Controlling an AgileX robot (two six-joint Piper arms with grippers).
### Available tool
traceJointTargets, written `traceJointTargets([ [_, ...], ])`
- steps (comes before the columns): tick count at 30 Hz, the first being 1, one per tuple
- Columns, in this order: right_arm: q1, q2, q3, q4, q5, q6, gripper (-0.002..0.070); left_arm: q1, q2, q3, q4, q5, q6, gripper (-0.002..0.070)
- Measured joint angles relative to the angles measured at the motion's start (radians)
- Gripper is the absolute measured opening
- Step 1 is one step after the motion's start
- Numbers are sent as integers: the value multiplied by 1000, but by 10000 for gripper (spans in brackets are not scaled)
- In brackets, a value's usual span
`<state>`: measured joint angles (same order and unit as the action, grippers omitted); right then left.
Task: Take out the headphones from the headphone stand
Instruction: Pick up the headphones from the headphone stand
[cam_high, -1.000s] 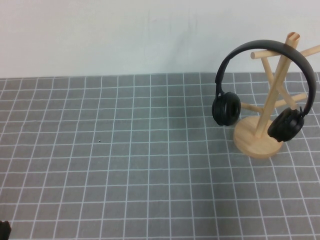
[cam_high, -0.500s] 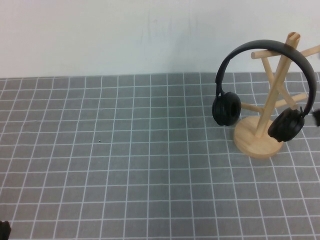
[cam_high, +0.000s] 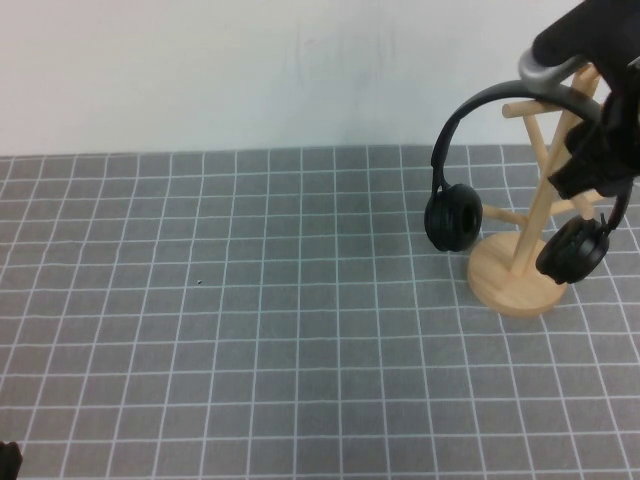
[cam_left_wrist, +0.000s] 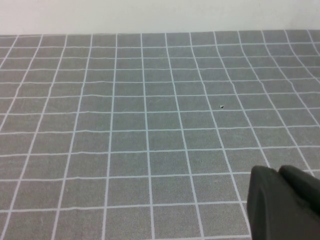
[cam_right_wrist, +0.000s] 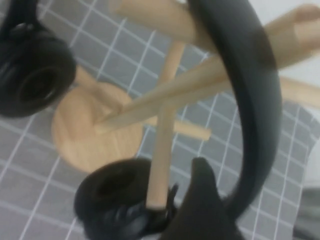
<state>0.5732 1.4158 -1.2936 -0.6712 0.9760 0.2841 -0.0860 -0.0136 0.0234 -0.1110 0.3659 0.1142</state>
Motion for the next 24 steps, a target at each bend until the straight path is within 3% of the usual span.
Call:
traceJointTargets([
  [17,-61,122,-12,-114,-143,56,445,0,0,0,0,0,0,-6],
  [24,-65,145,-19,-133,-198,59,402,0,0,0,0,0,0,-6],
])
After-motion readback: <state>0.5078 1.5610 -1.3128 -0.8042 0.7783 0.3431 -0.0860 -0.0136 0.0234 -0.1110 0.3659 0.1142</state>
